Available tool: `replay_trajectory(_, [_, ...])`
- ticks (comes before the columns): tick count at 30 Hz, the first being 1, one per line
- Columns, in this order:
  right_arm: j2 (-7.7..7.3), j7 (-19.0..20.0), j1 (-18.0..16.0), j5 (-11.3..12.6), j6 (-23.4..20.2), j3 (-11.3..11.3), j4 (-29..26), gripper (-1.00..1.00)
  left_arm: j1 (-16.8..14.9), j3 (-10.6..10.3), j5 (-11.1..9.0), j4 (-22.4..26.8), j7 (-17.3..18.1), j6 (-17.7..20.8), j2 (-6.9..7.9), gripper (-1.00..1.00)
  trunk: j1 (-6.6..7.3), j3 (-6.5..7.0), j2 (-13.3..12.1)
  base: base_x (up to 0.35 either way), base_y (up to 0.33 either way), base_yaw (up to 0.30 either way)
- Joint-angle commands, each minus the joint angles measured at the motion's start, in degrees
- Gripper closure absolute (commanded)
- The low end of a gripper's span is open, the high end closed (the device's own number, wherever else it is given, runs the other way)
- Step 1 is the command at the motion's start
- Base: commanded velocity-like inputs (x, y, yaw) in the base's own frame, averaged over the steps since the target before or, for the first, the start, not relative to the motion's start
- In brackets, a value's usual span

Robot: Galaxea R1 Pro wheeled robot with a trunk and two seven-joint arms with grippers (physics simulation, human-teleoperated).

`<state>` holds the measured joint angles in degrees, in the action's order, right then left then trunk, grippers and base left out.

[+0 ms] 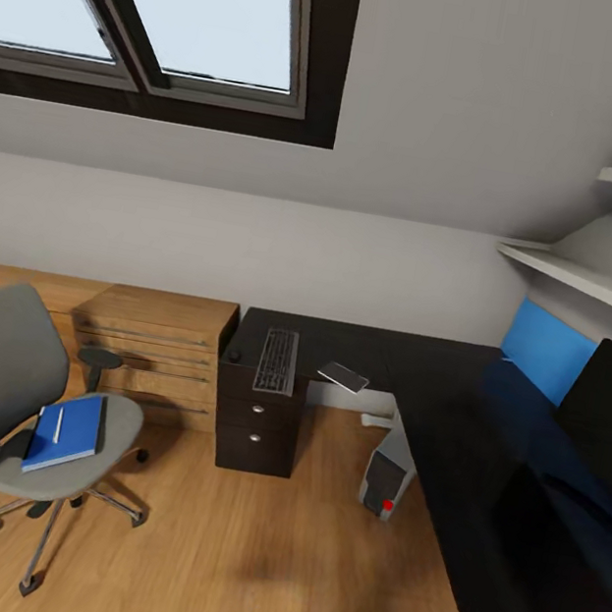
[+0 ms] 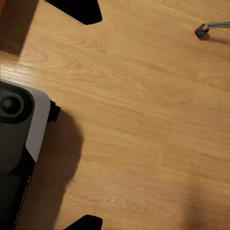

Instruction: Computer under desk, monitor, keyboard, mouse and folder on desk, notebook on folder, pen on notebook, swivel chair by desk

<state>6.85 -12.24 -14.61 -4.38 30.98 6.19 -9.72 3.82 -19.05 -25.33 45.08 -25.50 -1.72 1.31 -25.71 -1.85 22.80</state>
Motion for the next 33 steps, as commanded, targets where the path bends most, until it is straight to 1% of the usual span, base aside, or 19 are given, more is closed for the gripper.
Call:
replay_trajectory(1, [0.00, -0.6, -0.1, -0.5, 0.0, 0.3, 0.1, -1.00, 0.0, -0.4, -0.6, 0.1, -0.4, -0.2, 0.10, -1.00, -0.07, -0.11, 0.1, 0.319, 0.188, 0.000])
replay_trajectory(22, [0.00, -0.7, -0.1, -0.5, 0.0, 0.3, 0.1, -1.00, 0.0, -0.4, -0.6, 0.1, -0.4, -0.4, 0.01, -1.00, -0.07, -0.11, 0.1, 0.318, 0.193, 0.000])
replay_trajectory(28, [0.00, -0.6, 0.0, -0.5, 0.0, 0.2, 0.1, -1.00, 0.0, -0.4, -0.5, 0.0, -0.4, -0.4, 0.01, -1.00, -0.07, -0.11, 0.1, 0.318, 0.111, 0.000])
replay_trajectory(33, [0.00, -0.6, 0.0, -0.5, 0.0, 0.2, 0.1, -1.00, 0.0, -0.4, -0.5, 0.0, -0.4, -0.4, 0.01, -1.00, -0.07, -0.11, 0.1, 0.318, 0.022, 0.000])
